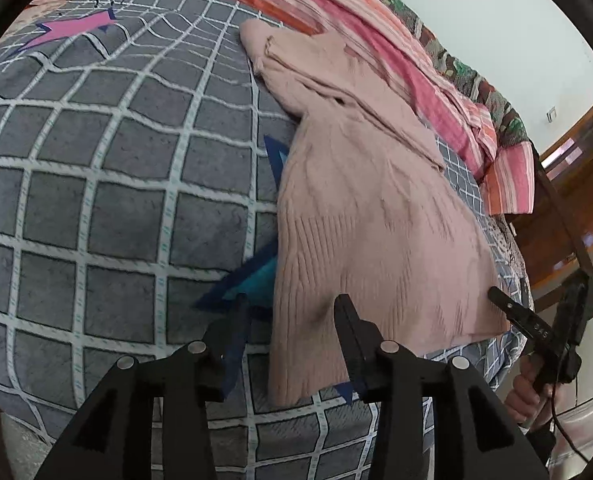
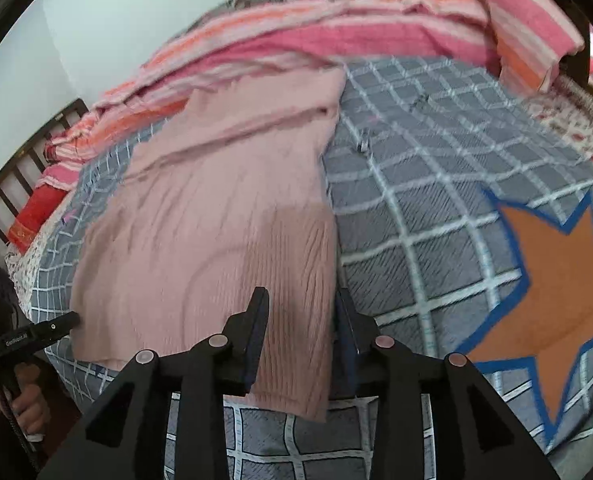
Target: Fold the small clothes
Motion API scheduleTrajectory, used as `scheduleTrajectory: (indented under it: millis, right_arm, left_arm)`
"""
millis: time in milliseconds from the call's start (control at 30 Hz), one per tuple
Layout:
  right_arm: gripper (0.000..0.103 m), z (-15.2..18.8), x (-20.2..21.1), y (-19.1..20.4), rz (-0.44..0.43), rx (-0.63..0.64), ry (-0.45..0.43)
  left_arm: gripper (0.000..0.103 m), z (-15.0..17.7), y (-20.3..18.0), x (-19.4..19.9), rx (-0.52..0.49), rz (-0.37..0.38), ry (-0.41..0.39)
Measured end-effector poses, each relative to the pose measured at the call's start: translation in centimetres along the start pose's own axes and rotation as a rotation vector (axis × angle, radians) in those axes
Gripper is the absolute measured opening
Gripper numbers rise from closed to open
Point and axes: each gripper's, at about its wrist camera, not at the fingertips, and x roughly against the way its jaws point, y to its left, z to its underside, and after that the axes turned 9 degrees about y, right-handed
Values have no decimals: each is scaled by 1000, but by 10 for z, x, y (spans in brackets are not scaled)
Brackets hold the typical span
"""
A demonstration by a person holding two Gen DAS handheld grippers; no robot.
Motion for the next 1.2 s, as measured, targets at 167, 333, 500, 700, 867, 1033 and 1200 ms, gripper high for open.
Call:
scheduleTrajectory:
  millis: [167, 333, 500, 700, 867, 1033, 1200]
  right_arm:
    - [33, 19, -2, 3, -4, 15, 16]
    - [6, 28, -3, 0, -14, -4, 32]
    - [4, 31, 16, 1, -55, -24, -34]
    - [4, 35, 38, 4, -92, -38, -87]
    - [4, 40, 51, 12, -119, -41, -107]
    - [4, 48, 64, 21, -132, -21, -116]
    - [4, 60, 79, 27, -149, -7, -127]
  left_arm:
    - [39, 14, -12, 0, -57, -3, 5]
    - [16, 17, -15, -2, -41, -24, -11]
    - [6, 14, -6, 15, 26, 40, -56]
    - [6, 19, -6, 45, 8, 99, -131]
    - [6, 22, -14, 60, -24, 108, -171]
    - [6, 28, -12, 70, -26, 114, -191]
    - [6, 38, -2, 83, -18, 130, -208]
